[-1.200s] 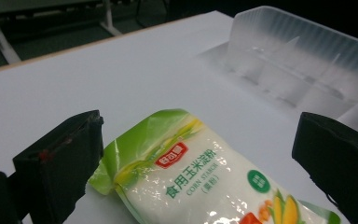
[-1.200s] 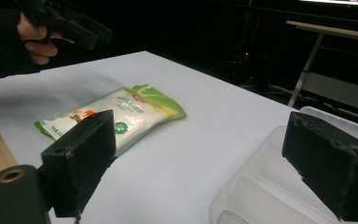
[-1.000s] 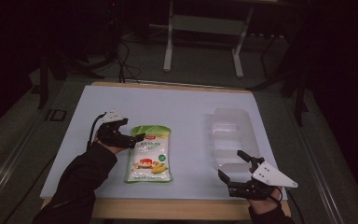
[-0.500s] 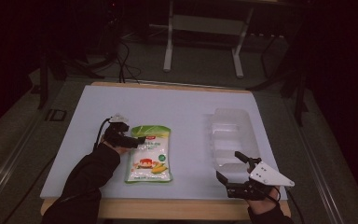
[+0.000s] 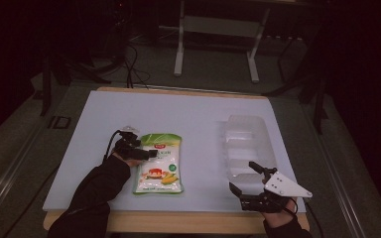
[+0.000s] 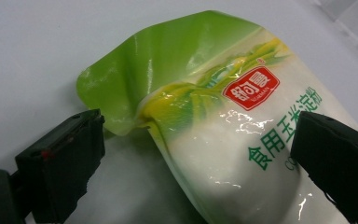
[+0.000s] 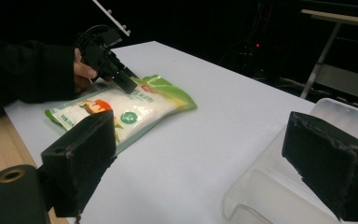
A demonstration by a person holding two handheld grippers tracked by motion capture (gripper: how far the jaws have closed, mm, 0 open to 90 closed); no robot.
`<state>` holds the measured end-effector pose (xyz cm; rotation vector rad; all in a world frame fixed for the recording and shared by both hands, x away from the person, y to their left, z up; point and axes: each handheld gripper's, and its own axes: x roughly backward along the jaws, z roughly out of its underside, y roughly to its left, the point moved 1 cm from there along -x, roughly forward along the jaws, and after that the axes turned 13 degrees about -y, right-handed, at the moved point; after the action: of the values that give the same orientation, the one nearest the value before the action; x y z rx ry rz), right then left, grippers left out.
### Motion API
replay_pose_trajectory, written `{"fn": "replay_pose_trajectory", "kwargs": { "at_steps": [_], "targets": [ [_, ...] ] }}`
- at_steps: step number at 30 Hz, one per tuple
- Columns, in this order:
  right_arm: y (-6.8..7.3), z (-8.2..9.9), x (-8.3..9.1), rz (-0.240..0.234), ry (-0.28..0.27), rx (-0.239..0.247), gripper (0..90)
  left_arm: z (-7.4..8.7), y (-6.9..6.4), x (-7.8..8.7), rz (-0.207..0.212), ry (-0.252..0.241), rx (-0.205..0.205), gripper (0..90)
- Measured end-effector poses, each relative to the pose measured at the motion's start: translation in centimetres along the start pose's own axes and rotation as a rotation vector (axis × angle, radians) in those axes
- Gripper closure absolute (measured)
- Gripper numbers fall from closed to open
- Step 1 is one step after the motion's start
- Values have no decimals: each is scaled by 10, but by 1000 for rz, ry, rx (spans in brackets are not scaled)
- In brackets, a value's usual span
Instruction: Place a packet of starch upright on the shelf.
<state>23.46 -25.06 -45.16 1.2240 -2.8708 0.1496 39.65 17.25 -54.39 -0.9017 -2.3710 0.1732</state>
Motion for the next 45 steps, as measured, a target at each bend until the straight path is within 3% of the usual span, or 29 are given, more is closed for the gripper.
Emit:
{"fn": "replay_pose_trajectory", "kwargs": {
  "at_steps": [3,5,8,9,13,15,18,22,27,45],
  "targets": [
    [0,0,0,-1,0,1,96,0,-2,2,30,5,-1,105],
    [0,0,-1,-3,-1,0,96,1,-6,2,60,11,-20,248],
    [0,0,-1,-3,1,-2,96,2,-13,2,78,25,-33,388],
    [0,0,-1,-4,0,-2,96,2,-16,1,81,28,-45,471],
    [1,0,-2,-5,0,-4,96,-3,-24,1,56,39,-91,643],
    [0,0,-2,-4,0,-7,97,-5,-30,0,45,50,-134,749],
    [-1,0,-1,-3,1,-13,126,-7,-35,1,39,50,-157,821],
    [-2,-1,0,-1,-2,-21,131,-7,-37,2,31,36,-161,830],
    [-2,-1,0,-2,0,-24,132,-8,-43,8,24,1,-194,835],
    [-5,-6,3,17,-18,-37,140,-24,-65,33,61,-87,-234,845]
  ]
}}
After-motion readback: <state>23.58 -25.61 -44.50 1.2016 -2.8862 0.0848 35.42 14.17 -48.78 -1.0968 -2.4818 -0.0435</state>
